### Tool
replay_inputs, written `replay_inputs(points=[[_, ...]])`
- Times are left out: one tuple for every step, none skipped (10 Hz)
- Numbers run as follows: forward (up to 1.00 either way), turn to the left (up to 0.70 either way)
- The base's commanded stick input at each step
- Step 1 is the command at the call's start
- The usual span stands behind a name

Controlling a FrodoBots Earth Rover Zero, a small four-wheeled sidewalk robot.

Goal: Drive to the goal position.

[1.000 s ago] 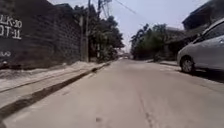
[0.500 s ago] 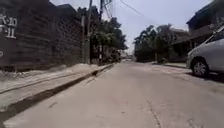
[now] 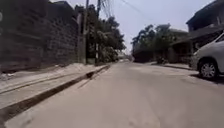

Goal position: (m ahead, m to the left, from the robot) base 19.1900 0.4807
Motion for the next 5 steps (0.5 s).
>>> replay_inputs(points=[[1.0,0.02],[1.0,0.02],[1.0,0.02],[1.0,0.02],[1.0,0.02]])
